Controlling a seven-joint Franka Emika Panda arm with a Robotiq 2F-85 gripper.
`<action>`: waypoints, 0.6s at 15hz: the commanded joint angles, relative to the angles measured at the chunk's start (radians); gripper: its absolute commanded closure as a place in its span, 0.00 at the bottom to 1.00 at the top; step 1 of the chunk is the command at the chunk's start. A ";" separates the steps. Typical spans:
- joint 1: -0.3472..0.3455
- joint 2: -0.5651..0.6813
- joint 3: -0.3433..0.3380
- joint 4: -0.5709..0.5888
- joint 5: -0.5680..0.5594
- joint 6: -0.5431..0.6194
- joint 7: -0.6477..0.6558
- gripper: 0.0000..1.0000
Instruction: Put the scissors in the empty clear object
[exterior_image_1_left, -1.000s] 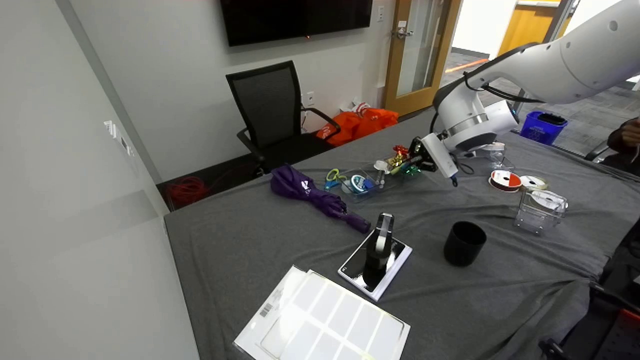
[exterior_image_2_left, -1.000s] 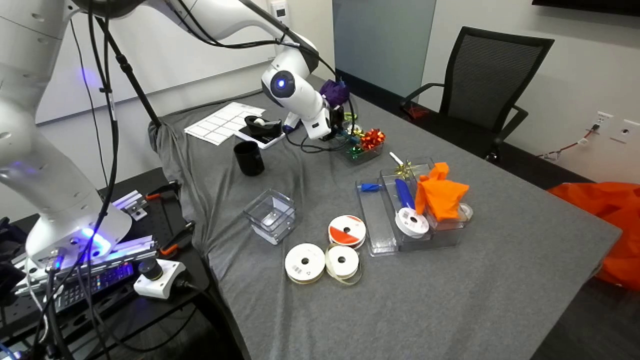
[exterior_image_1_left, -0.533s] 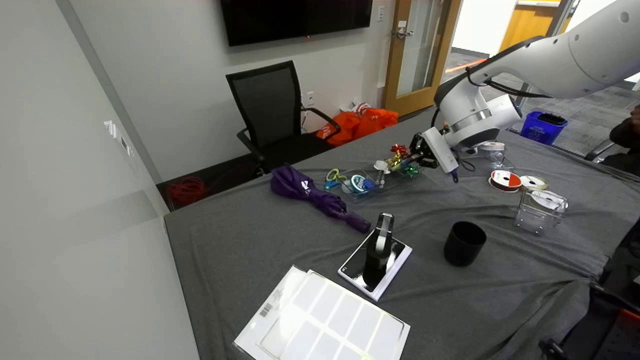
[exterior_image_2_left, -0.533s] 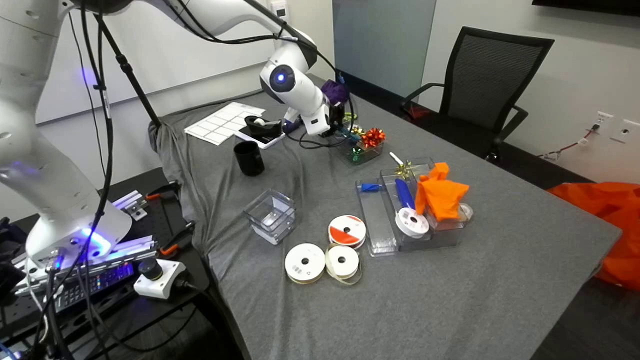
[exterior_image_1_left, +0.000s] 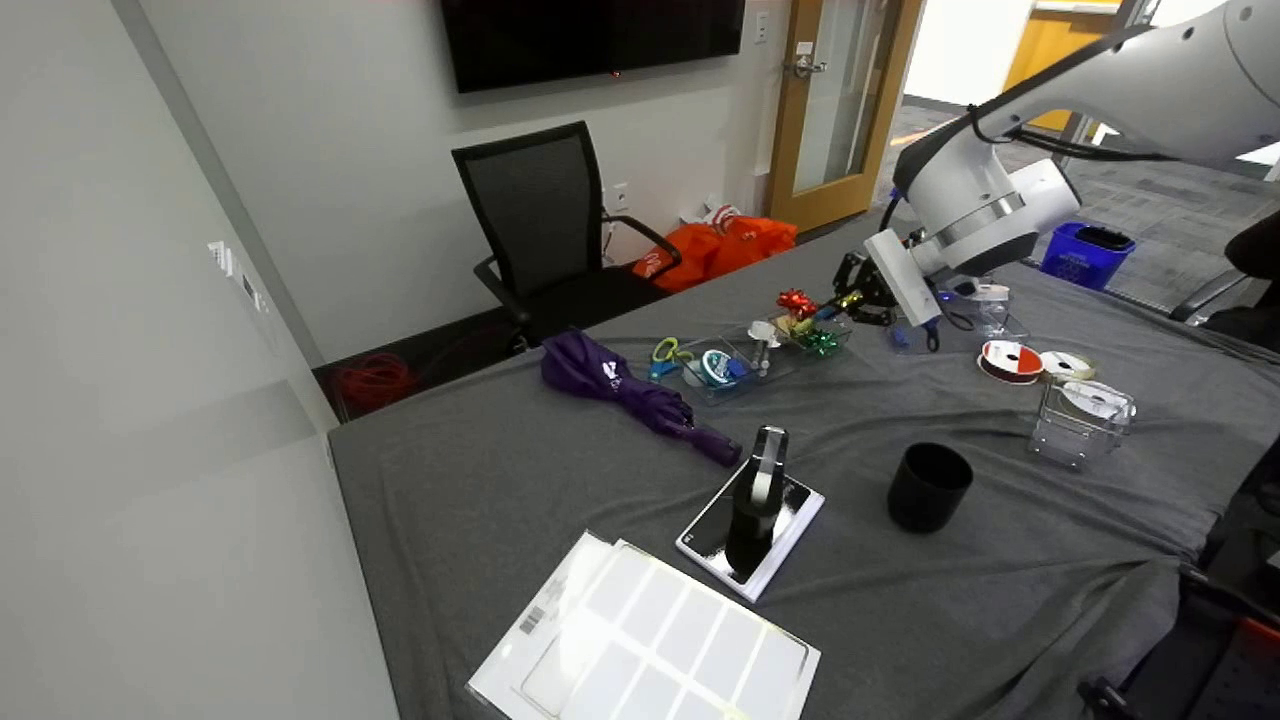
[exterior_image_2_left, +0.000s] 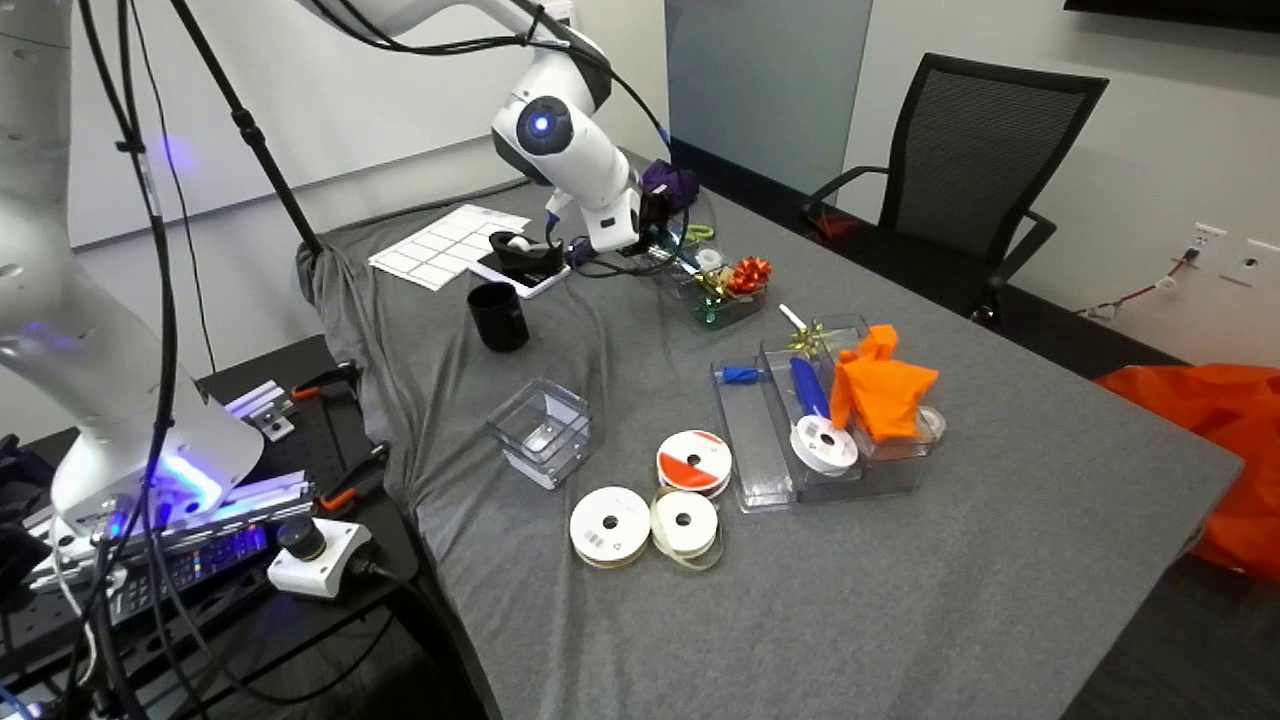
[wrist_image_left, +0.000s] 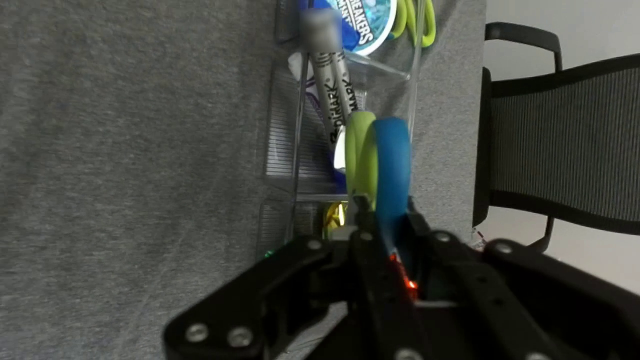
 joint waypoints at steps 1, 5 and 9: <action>0.007 -0.164 -0.003 -0.147 -0.020 -0.035 0.002 0.96; 0.031 -0.299 -0.008 -0.242 -0.041 0.024 0.028 0.96; -0.046 -0.362 0.067 -0.303 -0.210 0.150 0.211 0.96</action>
